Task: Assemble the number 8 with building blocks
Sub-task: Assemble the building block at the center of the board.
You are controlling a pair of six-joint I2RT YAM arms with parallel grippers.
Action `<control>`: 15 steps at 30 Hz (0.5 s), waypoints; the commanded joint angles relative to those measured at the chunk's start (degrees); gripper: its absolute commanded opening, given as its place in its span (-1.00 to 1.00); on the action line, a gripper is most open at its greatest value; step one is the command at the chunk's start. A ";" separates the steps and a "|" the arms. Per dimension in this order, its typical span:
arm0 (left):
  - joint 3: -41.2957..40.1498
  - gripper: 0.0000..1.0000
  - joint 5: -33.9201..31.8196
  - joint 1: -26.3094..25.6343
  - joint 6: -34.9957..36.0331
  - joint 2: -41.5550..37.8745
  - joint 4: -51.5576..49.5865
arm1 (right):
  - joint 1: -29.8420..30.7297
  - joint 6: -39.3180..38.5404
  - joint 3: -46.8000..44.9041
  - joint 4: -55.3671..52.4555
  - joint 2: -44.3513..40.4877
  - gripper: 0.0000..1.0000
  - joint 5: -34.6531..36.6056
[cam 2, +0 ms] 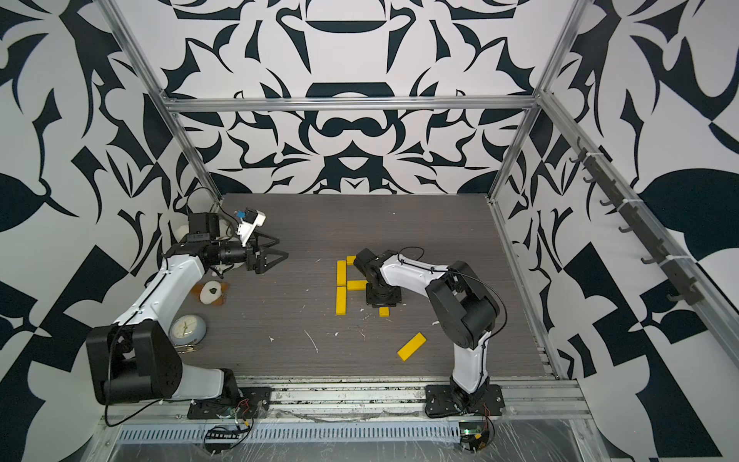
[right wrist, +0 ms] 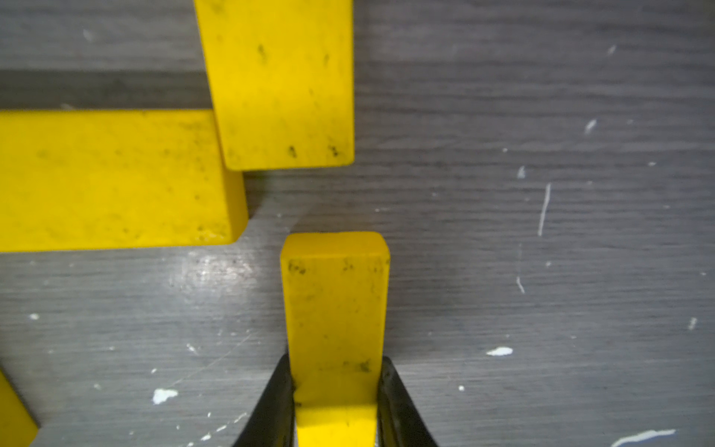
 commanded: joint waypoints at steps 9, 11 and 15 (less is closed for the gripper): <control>1.01 0.99 1.48 0.20 0.67 -1.14 -1.44 | 0.52 0.63 1.50 -2.16 -2.72 -0.46 1.89; 0.98 0.99 1.38 0.29 0.71 -1.23 -1.41 | 0.88 0.62 1.91 -2.55 -2.50 -0.46 1.86; 1.05 0.99 1.47 0.24 0.72 -1.14 -1.37 | 1.44 0.81 2.55 -2.64 -2.72 -0.46 1.86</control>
